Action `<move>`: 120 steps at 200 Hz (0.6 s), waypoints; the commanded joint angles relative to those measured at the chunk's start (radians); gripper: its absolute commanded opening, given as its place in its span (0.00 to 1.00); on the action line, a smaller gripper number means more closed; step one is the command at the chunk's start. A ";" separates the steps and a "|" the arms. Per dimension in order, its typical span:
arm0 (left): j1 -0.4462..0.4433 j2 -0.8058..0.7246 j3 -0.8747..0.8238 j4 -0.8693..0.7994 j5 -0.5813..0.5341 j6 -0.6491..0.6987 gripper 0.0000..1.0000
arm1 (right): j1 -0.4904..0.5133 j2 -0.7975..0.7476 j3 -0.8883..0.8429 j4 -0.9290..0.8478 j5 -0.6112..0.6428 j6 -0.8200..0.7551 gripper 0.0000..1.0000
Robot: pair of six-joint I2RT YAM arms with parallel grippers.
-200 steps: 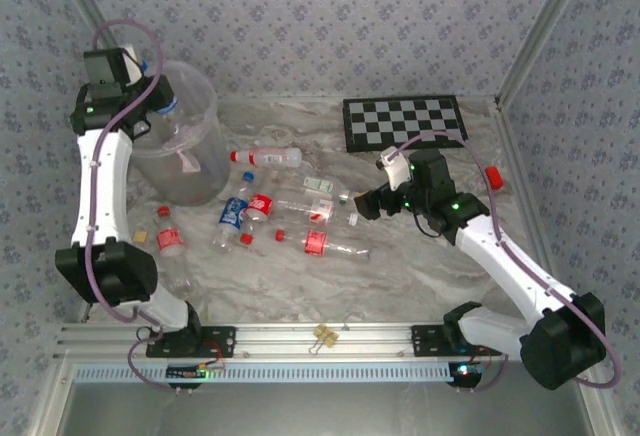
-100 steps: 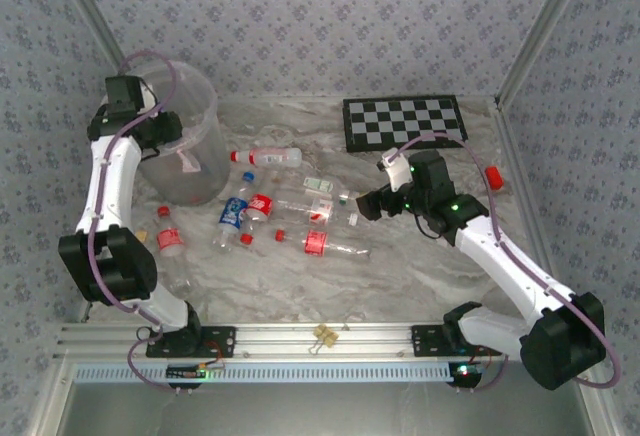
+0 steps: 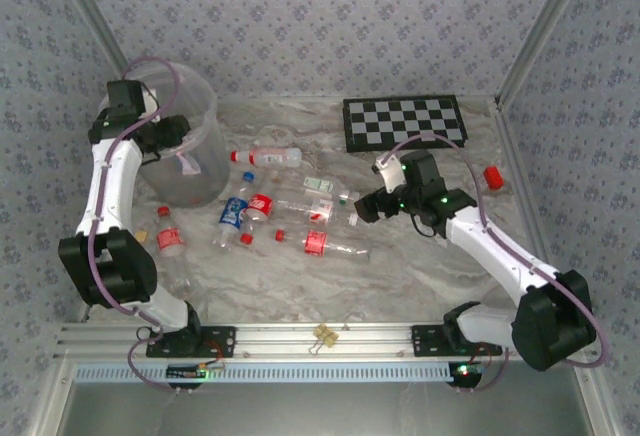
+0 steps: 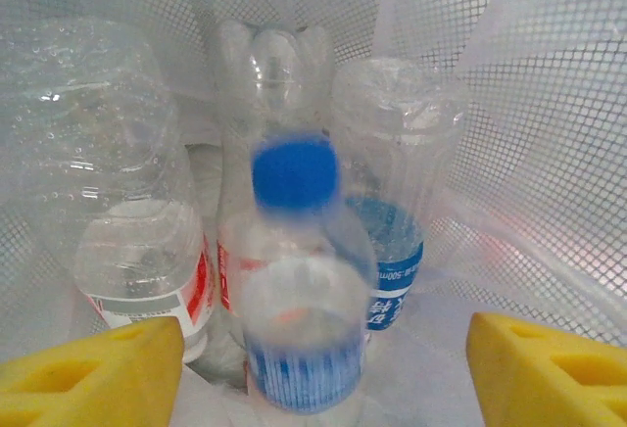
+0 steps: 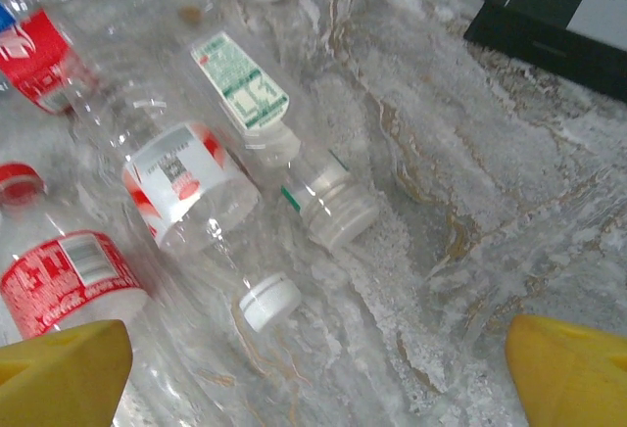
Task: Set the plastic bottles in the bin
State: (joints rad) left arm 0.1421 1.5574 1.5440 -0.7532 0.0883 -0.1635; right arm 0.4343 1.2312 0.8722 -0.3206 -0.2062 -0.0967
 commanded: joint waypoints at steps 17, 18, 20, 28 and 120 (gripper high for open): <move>0.003 -0.061 0.066 -0.065 -0.011 0.025 0.82 | -0.002 0.037 0.063 -0.054 -0.010 -0.088 1.00; 0.003 -0.062 0.068 -0.066 -0.011 0.024 0.83 | -0.002 0.037 0.064 -0.055 -0.009 -0.089 1.00; 0.002 -0.064 0.069 -0.068 -0.013 0.025 0.83 | -0.003 0.040 0.067 -0.056 -0.009 -0.091 1.00; 0.003 -0.071 0.072 -0.073 -0.018 0.028 0.83 | -0.003 0.048 0.072 -0.062 -0.008 -0.100 1.00; -0.004 -0.253 0.113 -0.115 -0.123 0.019 0.86 | 0.049 0.271 0.250 -0.215 -0.032 -0.298 0.99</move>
State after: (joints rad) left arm 0.1421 1.3773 1.6104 -0.8429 0.0376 -0.1493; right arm 0.4564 1.4418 1.0458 -0.4656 -0.2577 -0.3180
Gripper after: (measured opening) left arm 0.858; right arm 0.998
